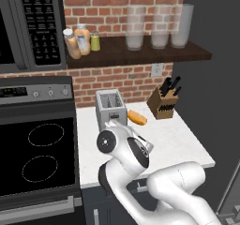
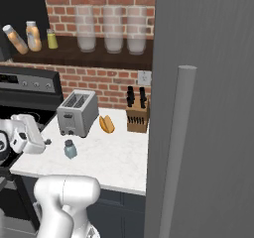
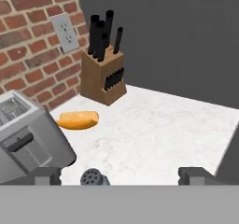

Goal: Put the shaker and condiment bottle from the counter next to their counterparts in the cabinet.

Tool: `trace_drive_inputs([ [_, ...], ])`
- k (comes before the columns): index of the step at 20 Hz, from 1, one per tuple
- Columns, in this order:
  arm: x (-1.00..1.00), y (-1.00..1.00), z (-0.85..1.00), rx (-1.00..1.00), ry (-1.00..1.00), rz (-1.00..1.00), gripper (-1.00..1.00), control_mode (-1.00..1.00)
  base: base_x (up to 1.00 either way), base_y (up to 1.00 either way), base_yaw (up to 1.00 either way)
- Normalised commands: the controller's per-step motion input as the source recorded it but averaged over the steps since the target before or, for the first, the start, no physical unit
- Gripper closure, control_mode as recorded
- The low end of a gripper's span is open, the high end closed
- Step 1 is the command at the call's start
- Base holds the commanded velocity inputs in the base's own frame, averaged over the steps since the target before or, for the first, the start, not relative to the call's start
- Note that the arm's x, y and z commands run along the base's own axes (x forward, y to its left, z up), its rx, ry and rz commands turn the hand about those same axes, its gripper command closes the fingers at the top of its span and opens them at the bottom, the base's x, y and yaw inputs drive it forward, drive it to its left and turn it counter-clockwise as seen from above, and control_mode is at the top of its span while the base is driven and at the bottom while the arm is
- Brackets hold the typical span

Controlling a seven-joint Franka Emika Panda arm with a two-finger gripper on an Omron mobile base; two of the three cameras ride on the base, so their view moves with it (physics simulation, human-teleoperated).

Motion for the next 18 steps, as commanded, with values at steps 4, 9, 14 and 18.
trace_drive_inputs([
  [4, 0.29, 0.0, -0.43, -0.01, 0.0, -0.02, -1.0, -1.0, 0.0, 0.0, 0.0],
  [9, 0.19, 0.0, -0.24, 0.0, 0.01, 0.0, -1.0, -1.0, 0.0, 0.0, 0.0],
  [14, 0.18, 0.0, -0.29, 0.0, 0.02, 0.0, -1.0, -1.0, 0.0, 0.0, 0.0],
  [18, 0.07, 0.0, -0.11, 0.0, 0.05, -0.02, -1.0, -1.0, 0.0, 0.0, 0.0],
])
